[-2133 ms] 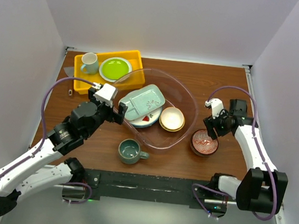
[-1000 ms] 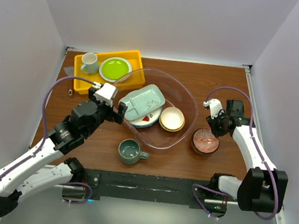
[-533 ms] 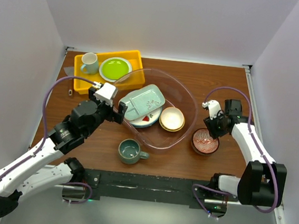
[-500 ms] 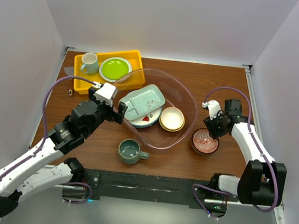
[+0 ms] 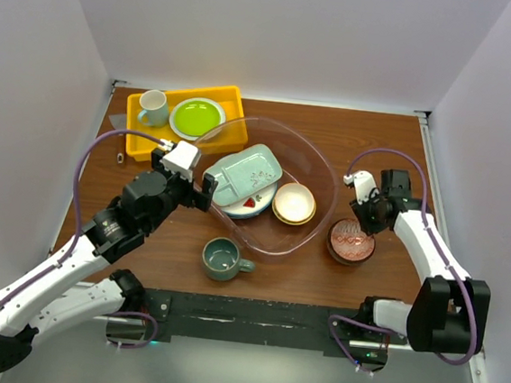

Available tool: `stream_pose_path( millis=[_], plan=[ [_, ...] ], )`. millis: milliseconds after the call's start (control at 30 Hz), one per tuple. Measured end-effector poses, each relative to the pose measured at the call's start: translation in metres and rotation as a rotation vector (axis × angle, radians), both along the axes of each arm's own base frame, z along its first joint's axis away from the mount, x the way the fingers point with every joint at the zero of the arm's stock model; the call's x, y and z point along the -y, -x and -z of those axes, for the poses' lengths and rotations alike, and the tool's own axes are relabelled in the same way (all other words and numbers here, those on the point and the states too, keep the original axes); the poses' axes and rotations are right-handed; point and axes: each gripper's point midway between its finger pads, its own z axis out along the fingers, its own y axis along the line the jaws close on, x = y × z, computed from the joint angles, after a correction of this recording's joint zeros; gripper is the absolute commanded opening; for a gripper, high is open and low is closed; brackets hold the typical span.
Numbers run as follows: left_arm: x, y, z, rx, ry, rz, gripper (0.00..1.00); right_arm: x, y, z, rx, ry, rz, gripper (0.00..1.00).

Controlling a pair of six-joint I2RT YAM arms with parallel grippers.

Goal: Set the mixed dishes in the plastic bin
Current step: Pick up the bowl from the center of the board.

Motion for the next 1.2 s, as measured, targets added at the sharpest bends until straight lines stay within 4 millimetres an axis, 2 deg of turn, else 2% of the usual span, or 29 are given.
stream_pose_path(
  millis=[333,500,667,1200],
  plan=[
    [0.001,0.0,0.001,-0.002,-0.001,0.004,1.0,0.005,-0.004,-0.018,0.079,0.023,0.024,0.24],
    [0.001,-0.001,0.002,-0.006,-0.003,0.004,1.0,0.006,-0.006,-0.023,0.102,0.022,0.03,0.09],
    [0.001,-0.002,0.003,-0.01,-0.005,0.003,1.0,0.006,-0.005,-0.027,0.114,0.026,0.028,0.0],
    [0.002,-0.001,0.004,-0.012,-0.005,0.008,1.0,-0.003,-0.002,-0.068,0.267,-0.017,-0.027,0.0]
  ],
)
